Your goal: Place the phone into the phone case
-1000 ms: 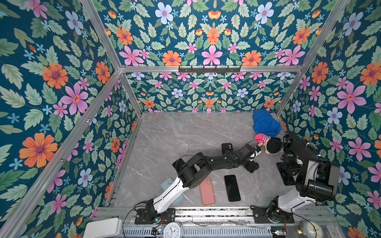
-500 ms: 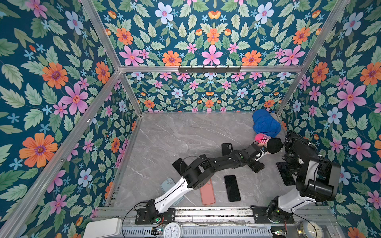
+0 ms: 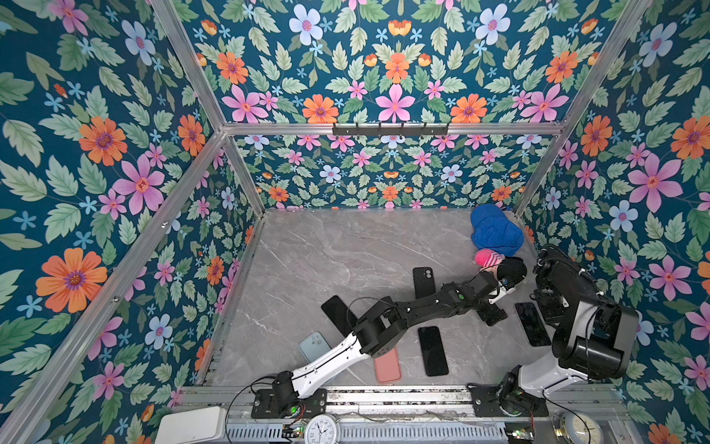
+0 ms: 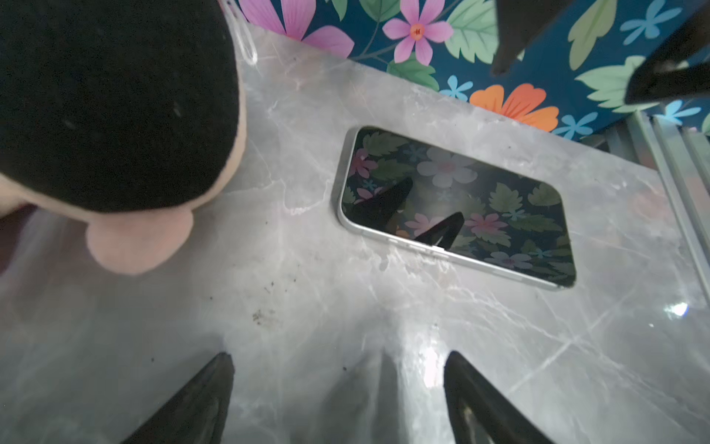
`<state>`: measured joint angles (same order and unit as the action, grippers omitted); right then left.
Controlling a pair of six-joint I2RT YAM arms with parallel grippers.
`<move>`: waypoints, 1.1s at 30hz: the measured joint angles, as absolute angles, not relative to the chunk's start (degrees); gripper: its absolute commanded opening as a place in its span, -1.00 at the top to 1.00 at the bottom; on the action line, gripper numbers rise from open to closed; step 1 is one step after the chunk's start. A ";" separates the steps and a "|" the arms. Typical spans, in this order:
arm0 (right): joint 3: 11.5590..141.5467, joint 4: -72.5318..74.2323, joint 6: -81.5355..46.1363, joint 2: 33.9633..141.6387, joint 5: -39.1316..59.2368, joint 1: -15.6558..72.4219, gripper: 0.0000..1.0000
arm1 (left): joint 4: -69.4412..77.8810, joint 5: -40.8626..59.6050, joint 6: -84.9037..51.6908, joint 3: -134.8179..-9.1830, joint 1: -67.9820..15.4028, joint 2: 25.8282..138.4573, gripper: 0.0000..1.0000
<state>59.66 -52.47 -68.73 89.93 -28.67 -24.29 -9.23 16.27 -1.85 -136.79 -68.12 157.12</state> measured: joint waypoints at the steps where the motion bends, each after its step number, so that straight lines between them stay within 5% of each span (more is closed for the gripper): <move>1: 59.53 -52.36 -68.36 89.58 -28.71 -24.73 -0.18 | -8.67 16.27 -2.50 -137.01 -68.18 157.42 -0.74; 33: 43.62 -43.05 -50.78 68.90 -18.44 -21.96 -0.15 | 10.07 13.30 -11.77 -142.28 -70.96 164.51 -0.59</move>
<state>43.62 -43.05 -50.78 68.90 -18.44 -21.96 10.07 13.30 -11.77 -142.28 -70.96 164.51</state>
